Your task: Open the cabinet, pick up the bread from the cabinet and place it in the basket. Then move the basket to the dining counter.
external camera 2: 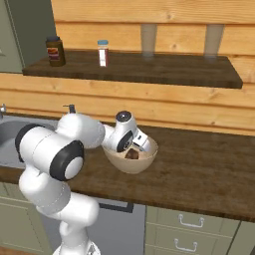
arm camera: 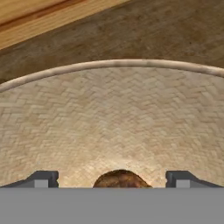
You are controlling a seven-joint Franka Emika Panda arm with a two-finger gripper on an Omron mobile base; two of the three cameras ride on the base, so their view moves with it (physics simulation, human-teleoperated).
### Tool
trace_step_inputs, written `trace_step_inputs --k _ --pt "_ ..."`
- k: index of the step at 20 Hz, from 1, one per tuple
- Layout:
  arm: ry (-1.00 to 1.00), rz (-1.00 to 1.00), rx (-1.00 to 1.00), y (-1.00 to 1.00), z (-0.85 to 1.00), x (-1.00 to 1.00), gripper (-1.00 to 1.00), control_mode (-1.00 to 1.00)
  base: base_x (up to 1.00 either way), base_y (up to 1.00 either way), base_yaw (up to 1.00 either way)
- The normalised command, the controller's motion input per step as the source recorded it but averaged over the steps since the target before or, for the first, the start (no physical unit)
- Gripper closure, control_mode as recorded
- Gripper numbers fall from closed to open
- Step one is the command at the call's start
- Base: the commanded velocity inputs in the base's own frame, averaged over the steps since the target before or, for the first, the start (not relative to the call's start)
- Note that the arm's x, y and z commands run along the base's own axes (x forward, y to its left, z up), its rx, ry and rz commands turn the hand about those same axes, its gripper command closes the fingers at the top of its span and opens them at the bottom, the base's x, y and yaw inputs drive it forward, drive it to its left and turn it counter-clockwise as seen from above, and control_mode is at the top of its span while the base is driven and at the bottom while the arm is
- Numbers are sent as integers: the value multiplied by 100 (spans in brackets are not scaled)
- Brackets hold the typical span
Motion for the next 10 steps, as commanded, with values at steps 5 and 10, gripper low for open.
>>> trace_step_inputs --k 5,10 --pt "0 0 0 5 56 -24 -100 -100 0 0 0" --pt "-4 2 0 39 85 -65 -100 -100 0 0 0"
